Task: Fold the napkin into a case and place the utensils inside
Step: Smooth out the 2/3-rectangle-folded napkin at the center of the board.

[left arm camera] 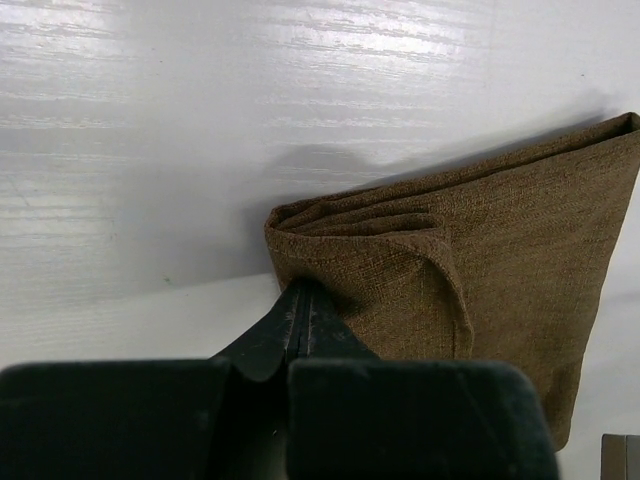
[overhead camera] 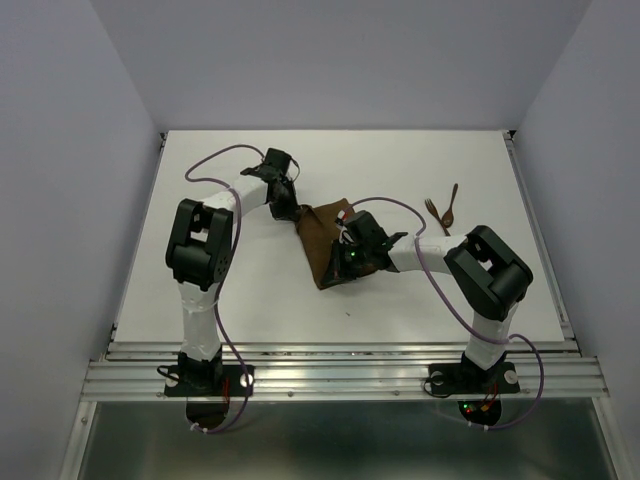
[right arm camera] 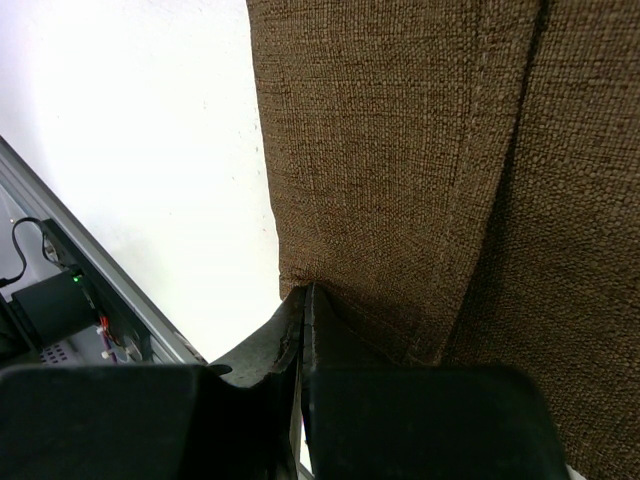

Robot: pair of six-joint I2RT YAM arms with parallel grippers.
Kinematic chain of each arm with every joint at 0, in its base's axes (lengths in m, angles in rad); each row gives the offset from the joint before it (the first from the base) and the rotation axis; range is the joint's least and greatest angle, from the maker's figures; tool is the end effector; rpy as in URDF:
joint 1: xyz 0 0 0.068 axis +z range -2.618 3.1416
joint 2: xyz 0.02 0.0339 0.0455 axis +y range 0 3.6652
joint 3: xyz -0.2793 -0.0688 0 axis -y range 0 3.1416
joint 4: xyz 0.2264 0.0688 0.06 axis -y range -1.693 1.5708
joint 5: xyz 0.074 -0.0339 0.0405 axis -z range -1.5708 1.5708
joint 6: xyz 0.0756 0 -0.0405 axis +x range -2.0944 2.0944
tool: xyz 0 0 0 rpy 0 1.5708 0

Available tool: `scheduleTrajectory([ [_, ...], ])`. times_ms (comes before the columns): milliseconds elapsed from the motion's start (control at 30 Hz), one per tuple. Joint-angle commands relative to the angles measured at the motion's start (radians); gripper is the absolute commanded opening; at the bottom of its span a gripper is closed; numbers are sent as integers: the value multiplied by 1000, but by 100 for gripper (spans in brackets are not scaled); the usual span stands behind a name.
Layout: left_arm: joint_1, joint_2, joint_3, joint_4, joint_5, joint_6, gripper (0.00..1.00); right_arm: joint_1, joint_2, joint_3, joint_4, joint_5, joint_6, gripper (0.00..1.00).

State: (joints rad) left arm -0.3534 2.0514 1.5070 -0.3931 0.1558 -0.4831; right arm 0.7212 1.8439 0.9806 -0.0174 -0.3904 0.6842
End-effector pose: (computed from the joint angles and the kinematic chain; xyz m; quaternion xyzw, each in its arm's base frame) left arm 0.4293 -0.1709 0.1754 -0.0372 0.9470 -0.1937 0.2536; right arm 0.2662 0.2723 0.1384 -0.0827 0.9218 0.3537 0.1352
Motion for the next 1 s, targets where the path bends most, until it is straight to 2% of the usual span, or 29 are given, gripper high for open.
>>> scheduleTrajectory([
  [0,-12,0,55,-1,13,0,0,6,-5,-7,-59,30,-34,1],
  [867,-41,70,145,13,51,-3,0,6,0,-13,-65,15,-45,1],
  [967,-45,90,151,10,51,-2,0,6,-18,-14,-75,56,-40,2],
])
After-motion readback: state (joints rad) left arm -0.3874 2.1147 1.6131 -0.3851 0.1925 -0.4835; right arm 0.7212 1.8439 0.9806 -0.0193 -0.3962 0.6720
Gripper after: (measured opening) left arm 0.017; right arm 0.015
